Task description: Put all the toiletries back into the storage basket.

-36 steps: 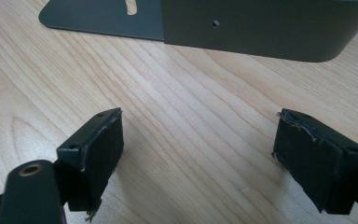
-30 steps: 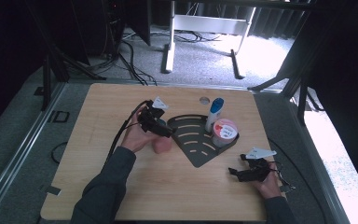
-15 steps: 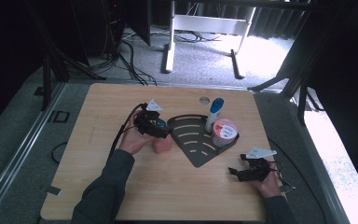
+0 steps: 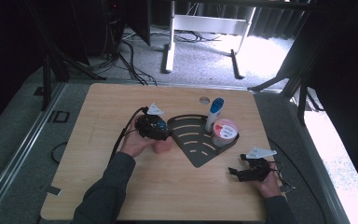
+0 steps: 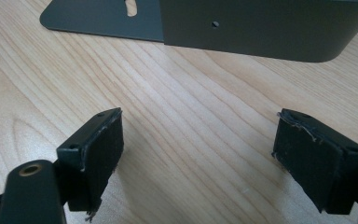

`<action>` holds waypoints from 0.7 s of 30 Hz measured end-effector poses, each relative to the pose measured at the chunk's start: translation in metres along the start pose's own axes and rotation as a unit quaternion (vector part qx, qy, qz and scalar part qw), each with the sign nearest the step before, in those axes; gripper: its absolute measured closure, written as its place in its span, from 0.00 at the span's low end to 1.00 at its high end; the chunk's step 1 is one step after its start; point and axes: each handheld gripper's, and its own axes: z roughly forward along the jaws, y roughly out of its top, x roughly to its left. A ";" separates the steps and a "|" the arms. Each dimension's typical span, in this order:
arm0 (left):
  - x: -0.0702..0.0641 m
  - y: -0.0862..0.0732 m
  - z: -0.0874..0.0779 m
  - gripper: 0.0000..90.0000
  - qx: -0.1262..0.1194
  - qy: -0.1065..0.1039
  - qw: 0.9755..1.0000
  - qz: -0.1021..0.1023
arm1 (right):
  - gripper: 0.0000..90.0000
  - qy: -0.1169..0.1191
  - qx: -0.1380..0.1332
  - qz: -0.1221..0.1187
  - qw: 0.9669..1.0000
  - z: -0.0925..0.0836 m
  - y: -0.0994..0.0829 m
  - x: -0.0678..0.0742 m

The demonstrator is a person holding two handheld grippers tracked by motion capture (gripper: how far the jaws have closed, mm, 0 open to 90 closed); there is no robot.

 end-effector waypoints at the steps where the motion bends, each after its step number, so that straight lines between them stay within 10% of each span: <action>1: 0.000 0.000 -0.001 0.32 0.000 -0.004 1.000 0.002 | 0.17 0.000 0.000 0.000 1.000 0.000 0.000 0.000; 21: -0.004 -0.002 -0.006 0.58 -0.005 0.009 1.000 0.023 | 0.17 0.000 0.000 0.000 1.000 0.000 0.000 0.000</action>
